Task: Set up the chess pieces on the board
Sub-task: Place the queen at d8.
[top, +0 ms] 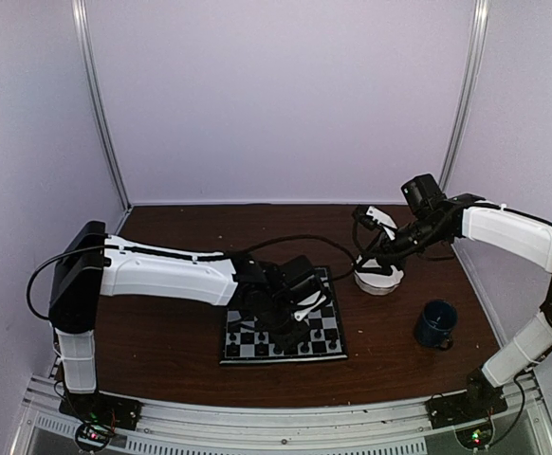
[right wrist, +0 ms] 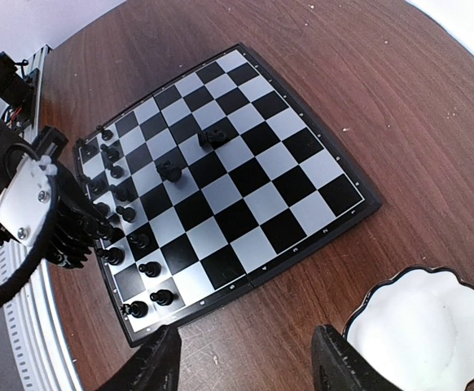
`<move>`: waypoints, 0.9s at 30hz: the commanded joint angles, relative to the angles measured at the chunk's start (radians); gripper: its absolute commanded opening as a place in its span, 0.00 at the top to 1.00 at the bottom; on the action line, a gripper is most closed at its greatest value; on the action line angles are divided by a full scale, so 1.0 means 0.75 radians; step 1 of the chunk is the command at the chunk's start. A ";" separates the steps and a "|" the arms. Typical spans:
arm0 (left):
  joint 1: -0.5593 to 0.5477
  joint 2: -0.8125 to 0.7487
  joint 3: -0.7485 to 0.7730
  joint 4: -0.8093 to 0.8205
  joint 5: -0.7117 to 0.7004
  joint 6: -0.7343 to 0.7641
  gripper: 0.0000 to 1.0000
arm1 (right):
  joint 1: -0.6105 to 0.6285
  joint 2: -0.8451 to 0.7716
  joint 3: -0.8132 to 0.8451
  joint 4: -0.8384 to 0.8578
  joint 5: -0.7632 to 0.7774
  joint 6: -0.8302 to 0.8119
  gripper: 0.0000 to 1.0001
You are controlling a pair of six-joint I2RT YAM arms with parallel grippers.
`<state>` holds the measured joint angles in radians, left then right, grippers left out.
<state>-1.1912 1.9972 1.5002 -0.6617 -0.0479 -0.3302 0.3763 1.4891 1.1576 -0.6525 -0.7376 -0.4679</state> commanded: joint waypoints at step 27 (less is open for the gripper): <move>0.003 -0.105 0.090 -0.075 -0.017 0.017 0.69 | -0.003 0.001 0.019 -0.007 -0.012 -0.014 0.42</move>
<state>-1.1912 2.0083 1.5154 -0.7086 -0.0460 -0.3302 0.3759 1.4891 1.1576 -0.6537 -0.7376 -0.4686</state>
